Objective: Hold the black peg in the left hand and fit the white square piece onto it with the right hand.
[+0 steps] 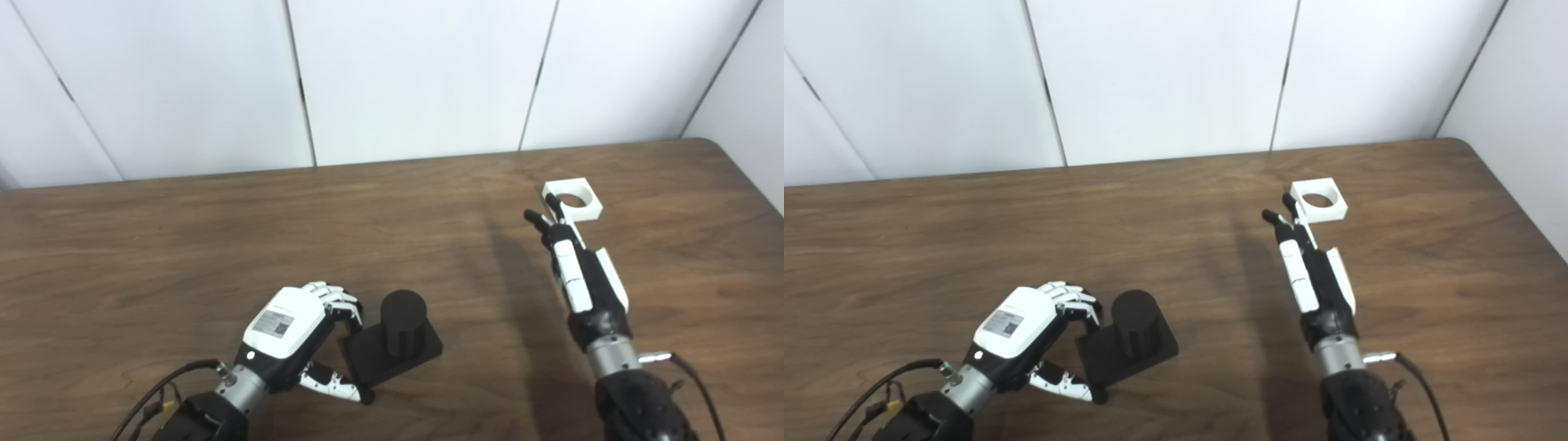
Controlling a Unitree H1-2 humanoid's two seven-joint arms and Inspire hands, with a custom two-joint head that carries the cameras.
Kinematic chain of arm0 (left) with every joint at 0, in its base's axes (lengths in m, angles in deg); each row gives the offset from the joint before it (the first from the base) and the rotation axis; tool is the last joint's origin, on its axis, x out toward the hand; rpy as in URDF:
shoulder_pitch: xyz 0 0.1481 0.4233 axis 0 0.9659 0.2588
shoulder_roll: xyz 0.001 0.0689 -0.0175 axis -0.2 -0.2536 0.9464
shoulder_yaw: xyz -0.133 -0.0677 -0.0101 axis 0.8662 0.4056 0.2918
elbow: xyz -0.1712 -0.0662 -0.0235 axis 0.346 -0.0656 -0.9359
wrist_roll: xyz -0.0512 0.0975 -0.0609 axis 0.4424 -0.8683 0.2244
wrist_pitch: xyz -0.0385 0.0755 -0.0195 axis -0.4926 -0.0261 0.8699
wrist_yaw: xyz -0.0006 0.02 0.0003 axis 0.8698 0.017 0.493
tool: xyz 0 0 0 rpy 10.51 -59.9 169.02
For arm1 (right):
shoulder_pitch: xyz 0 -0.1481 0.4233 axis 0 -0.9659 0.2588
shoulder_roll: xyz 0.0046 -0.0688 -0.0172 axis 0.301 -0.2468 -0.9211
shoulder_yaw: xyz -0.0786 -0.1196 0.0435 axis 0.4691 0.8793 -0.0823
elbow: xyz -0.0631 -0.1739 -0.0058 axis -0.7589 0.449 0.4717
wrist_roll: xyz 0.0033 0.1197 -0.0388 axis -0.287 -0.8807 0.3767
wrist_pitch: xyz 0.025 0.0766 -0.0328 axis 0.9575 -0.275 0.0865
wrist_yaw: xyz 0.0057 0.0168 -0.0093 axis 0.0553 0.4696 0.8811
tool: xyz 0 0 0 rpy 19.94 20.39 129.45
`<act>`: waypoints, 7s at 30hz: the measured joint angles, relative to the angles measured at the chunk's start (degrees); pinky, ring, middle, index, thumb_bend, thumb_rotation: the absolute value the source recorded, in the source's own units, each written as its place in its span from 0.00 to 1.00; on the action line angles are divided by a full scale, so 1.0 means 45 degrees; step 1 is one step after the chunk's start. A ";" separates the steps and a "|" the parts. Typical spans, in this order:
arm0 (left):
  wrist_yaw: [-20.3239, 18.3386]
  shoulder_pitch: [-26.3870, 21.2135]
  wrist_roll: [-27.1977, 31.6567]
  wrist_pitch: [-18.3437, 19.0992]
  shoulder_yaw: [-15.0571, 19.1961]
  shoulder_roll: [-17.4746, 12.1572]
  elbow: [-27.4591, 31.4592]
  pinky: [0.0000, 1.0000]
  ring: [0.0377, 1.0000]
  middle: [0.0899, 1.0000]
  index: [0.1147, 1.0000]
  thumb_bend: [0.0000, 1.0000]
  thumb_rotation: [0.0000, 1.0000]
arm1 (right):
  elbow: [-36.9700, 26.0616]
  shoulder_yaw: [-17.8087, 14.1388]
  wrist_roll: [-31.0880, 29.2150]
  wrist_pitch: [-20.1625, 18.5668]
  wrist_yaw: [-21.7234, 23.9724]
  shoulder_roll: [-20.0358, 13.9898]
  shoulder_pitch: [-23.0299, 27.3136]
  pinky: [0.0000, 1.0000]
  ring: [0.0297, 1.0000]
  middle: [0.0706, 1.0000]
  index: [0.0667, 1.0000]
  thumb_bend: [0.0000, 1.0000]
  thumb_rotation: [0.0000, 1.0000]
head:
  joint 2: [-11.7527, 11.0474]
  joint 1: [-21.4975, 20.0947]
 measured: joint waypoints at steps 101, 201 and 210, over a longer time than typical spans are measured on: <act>-0.0873 0.0778 -0.1849 0.2020 -0.0343 0.0833 0.1532 0.84 0.79 0.72 0.42 0.52 0.06 | 1.0340 0.5417 0.8523 -0.0945 0.7170 -0.7127 0.9793 1.00 1.00 0.98 0.91 0.76 0.36 | -0.0625 0.0195; -0.1744 0.0573 -0.2629 0.2432 -0.0671 0.1501 0.1709 0.85 0.80 0.73 0.42 0.52 0.06 | -0.1341 0.4914 0.7149 -0.1411 1.5679 -0.6787 1.0586 1.00 0.93 0.80 0.45 0.52 0.13 | 0.1015 0.1953; -0.1878 0.0524 -0.2883 0.2486 -0.0717 0.1711 0.1681 0.86 0.81 0.73 0.42 0.52 0.06 | -0.2132 0.4994 0.6792 -0.1875 1.5721 -0.6301 1.1349 1.00 0.95 0.81 0.45 0.52 0.13 | 0.1094 0.2070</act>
